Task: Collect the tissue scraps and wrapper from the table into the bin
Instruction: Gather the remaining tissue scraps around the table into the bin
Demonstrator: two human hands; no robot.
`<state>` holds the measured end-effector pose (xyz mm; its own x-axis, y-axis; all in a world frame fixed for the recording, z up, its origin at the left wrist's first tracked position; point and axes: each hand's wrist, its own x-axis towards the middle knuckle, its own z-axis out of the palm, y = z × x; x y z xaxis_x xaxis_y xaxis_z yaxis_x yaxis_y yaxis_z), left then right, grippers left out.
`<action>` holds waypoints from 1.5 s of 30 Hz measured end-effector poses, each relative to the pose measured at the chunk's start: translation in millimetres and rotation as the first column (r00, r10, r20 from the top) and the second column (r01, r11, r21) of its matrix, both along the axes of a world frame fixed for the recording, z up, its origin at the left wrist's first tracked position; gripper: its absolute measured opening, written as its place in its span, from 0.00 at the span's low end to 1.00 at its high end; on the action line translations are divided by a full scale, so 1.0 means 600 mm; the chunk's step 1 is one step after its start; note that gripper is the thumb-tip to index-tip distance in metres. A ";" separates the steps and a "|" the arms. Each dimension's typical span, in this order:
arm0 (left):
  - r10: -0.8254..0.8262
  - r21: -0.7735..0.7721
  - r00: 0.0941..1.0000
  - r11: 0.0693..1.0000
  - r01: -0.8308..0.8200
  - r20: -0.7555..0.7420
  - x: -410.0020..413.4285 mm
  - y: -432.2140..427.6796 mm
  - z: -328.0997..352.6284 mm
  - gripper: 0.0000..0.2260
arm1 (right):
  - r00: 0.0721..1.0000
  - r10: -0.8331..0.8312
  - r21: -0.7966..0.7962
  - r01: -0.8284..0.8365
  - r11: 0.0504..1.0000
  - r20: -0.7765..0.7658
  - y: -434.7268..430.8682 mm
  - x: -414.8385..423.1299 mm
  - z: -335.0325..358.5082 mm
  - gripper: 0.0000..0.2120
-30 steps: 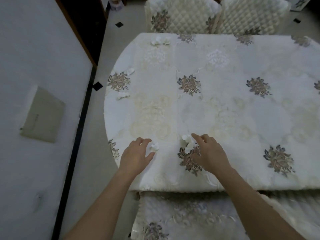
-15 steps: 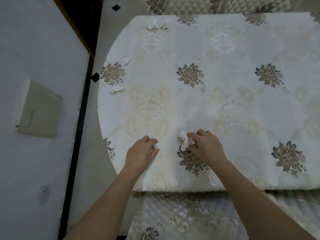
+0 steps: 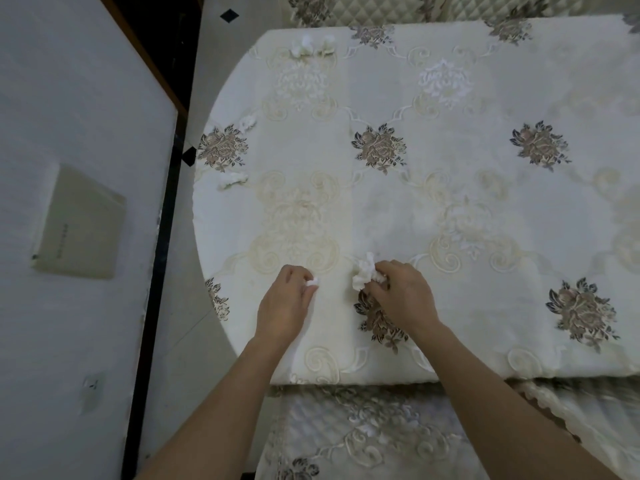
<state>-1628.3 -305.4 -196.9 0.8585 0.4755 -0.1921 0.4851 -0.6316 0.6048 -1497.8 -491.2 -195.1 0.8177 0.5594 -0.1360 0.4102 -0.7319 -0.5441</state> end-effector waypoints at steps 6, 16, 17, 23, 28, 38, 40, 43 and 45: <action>0.190 -0.239 0.978 0.957 -0.165 0.086 0.004 -0.001 0.063 0.03 | 0.957 -0.223 0.206 0.260 0.944 -0.186 -0.008 -0.010 0.062 0.13; 0.239 -0.384 0.914 0.918 -0.102 0.327 0.013 -0.045 0.210 0.02 | 0.936 -0.302 0.385 0.349 0.854 -0.179 -0.033 -0.041 0.205 0.15; 0.231 -0.388 0.910 0.918 -0.085 0.345 0.014 -0.051 0.221 0.02 | 0.930 -0.315 0.388 0.366 0.846 -0.192 -0.037 -0.045 0.219 0.15; 0.160 -0.381 0.903 0.925 0.004 0.398 0.025 -0.084 0.262 0.02 | 0.909 -0.378 0.410 0.416 0.812 -0.174 -0.070 -0.063 0.268 0.16; 0.099 -0.389 0.897 0.917 0.085 0.431 0.034 -0.116 0.281 0.01 | 0.871 -0.473 0.425 0.480 0.767 -0.131 -0.101 -0.083 0.294 0.17; -0.196 -0.412 0.866 0.817 0.404 0.460 0.053 -0.234 0.294 0.01 | 0.626 -0.764 0.424 0.741 0.520 -0.155 -0.228 -0.173 0.308 0.21; -0.257 -0.410 0.848 0.786 0.463 0.464 0.052 -0.266 0.297 0.02 | 0.559 -0.809 0.440 0.782 0.442 -0.180 -0.259 -0.196 0.312 0.20; -0.348 -0.401 0.808 0.732 0.551 0.476 0.053 -0.319 0.302 0.02 | 0.454 -0.870 0.451 0.829 0.332 -0.193 -0.306 -0.232 0.325 0.21; -0.406 -0.387 0.774 0.694 0.607 0.485 0.056 -0.357 0.305 0.02 | 0.389 -0.900 0.453 0.851 0.267 -0.200 -0.342 -0.251 0.328 0.22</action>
